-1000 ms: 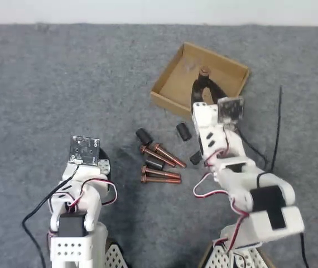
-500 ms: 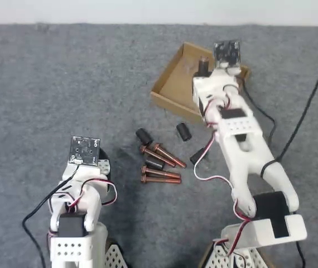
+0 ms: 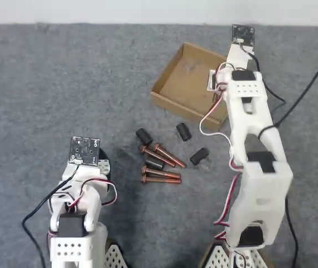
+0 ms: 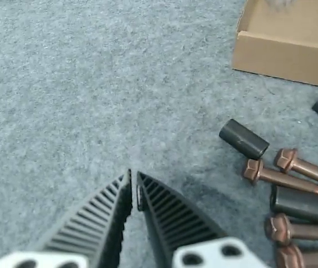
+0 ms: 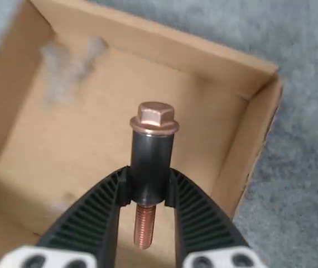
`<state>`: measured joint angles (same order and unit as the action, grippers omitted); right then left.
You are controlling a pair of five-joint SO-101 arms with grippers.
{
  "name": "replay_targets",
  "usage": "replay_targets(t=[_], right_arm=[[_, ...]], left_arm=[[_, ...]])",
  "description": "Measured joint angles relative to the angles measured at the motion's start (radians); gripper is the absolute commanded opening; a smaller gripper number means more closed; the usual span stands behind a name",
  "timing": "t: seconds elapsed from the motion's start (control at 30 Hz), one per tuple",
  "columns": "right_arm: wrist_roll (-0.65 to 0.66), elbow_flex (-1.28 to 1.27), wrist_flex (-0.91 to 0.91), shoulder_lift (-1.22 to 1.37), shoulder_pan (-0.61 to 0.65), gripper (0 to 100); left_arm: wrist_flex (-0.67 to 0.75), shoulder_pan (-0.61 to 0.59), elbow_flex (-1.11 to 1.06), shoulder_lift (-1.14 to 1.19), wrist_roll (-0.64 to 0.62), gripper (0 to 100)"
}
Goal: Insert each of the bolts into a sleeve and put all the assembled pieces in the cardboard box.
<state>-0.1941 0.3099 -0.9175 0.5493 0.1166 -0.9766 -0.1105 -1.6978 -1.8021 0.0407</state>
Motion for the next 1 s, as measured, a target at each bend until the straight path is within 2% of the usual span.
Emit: replay_targets(t=[0.1, 0.33, 0.6, 1.0], right_arm=[[0.000, 0.104, -0.068, 0.072, -0.002, 1.3], [-0.003, 0.235, -0.190, 0.152, -0.002, 12.7], [-0.003, 0.258, -0.232, 0.149, -0.002, 0.8], [-0.008, 0.258, -0.646, -0.091, -0.002, 0.6]], left_arm=[[0.000, 0.000, 0.000, 0.000, 0.000, 2], [0.000, 0.000, 0.000, 0.000, 0.000, 2], [0.000, 0.000, 0.000, 0.000, 0.000, 2], [0.000, 0.000, 0.000, 0.000, 0.000, 2]])
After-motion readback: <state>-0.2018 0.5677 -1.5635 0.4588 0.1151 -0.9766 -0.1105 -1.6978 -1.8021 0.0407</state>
